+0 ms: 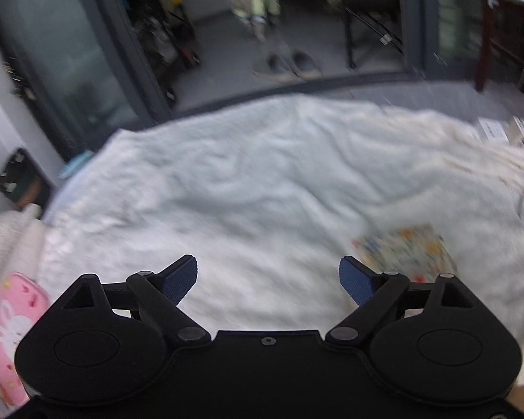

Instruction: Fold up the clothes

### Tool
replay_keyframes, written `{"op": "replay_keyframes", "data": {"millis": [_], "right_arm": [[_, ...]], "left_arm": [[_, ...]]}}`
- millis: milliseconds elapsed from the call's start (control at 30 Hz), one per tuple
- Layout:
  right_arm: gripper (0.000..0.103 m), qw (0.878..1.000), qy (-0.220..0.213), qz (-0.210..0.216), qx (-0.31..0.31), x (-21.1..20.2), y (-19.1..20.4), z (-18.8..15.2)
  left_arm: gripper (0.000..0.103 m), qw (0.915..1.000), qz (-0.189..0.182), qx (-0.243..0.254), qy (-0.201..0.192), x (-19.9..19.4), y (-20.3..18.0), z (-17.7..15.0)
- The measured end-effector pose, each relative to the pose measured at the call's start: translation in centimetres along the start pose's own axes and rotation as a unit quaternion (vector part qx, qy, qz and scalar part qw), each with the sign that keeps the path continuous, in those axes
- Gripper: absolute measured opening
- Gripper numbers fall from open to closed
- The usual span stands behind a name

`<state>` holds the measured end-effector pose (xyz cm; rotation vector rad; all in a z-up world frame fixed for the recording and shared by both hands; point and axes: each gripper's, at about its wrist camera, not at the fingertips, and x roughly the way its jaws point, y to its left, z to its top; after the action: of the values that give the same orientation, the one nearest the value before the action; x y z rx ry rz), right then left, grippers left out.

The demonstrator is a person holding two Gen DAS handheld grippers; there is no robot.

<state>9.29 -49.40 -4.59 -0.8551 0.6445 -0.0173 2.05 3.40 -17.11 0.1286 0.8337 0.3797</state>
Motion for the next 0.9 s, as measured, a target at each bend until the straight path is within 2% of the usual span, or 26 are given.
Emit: {"op": "replay_keyframes", "data": {"millis": [67,100,167,233,300,333,367,467,533,567,600,633,700,733,767,800,833,900], "right_arm": [[0.09,1.0,-0.003,-0.017,0.023,-3.5,-4.5,0.1],[0.092,0.999,-0.004,0.004,0.044,-4.9,-5.6,0.3],[0.093,0.993,0.011,0.088,0.074,-6.4,-5.7,1.1],[0.093,0.983,0.029,0.139,0.115,-6.4,-3.8,1.6],[0.093,0.95,0.064,0.228,0.202,-5.5,0.2,1.9],[0.093,0.937,0.078,0.259,0.22,-5.1,1.7,1.7],[0.093,0.911,0.096,0.316,0.245,-4.7,4.6,1.6],[0.093,0.888,0.107,0.372,0.25,-4.6,10.4,2.4],[0.093,0.873,0.107,0.397,0.26,-5.0,11.9,2.9],[0.093,0.86,0.117,0.414,0.276,-5.1,12.8,3.5],[0.093,0.855,0.13,0.416,0.279,-5.1,13.5,4.0],[0.093,0.852,0.143,0.418,0.281,-5.2,14.2,4.4],[0.093,0.863,0.175,0.409,0.241,-6.2,17.4,5.6],[0.093,0.865,0.176,0.419,0.21,-6.8,18.9,5.9],[0.093,0.864,0.177,0.423,0.205,-7.0,19.3,6.1],[0.093,0.858,0.184,0.43,0.211,-7.0,19.6,6.2],[0.093,0.866,0.178,0.416,0.215,-7.5,19.6,6.2],[0.093,0.868,0.175,0.412,0.214,-7.7,19.7,6.4]], "left_arm": [[0.091,0.9999,0.004,-0.009,0.01,-1.3,0.6,0.4],[0.092,0.9997,-0.005,-0.015,0.019,-1.8,0.7,0.5],[0.092,0.9985,-0.025,-0.027,0.04,-2.8,1.0,0.7],[0.092,0.995,-0.053,-0.048,0.07,-4.2,1.4,0.5],[0.092,0.9901,-0.079,-0.07,0.092,-5.8,2.3,-0.1],[0.092,0.9871,-0.091,-0.082,0.103,-6.5,2.7,-0.4],[0.092,0.9837,-0.104,-0.092,0.114,-7.3,3.1,-0.7],[0.092,0.9831,-0.103,-0.091,0.121,-9.3,3.0,-1.5],[0.092,0.9838,-0.1,-0.085,0.122,-10.5,2.7,-1.8],[0.092,0.9842,-0.099,-0.08,0.122,-11.1,2.5,-2.0],[0.092,0.9855,-0.105,-0.053,0.122,-11.5,1.2,-2.0],[0.092,0.9857,-0.102,-0.05,0.124,-11.5,1.0,-2.1],[0.092,0.986,-0.096,-0.046,0.129,-11.5,0.7,-2.2],[0.092,0.9861,-0.092,-0.043,0.131,-11.5,0.5,-2.2],[0.092,0.9861,-0.089,-0.041,0.134,-11.5,0.4,-2.3],[0.092,0.9861,-0.087,-0.039,0.136,-11.5,0.2,-2.3],[0.092,0.9833,-0.099,-0.037,0.149,-11.2,0.4,-2.1],[0.092,0.9805,-0.106,-0.042,0.16,-10.7,0.4,-2.3]]}}
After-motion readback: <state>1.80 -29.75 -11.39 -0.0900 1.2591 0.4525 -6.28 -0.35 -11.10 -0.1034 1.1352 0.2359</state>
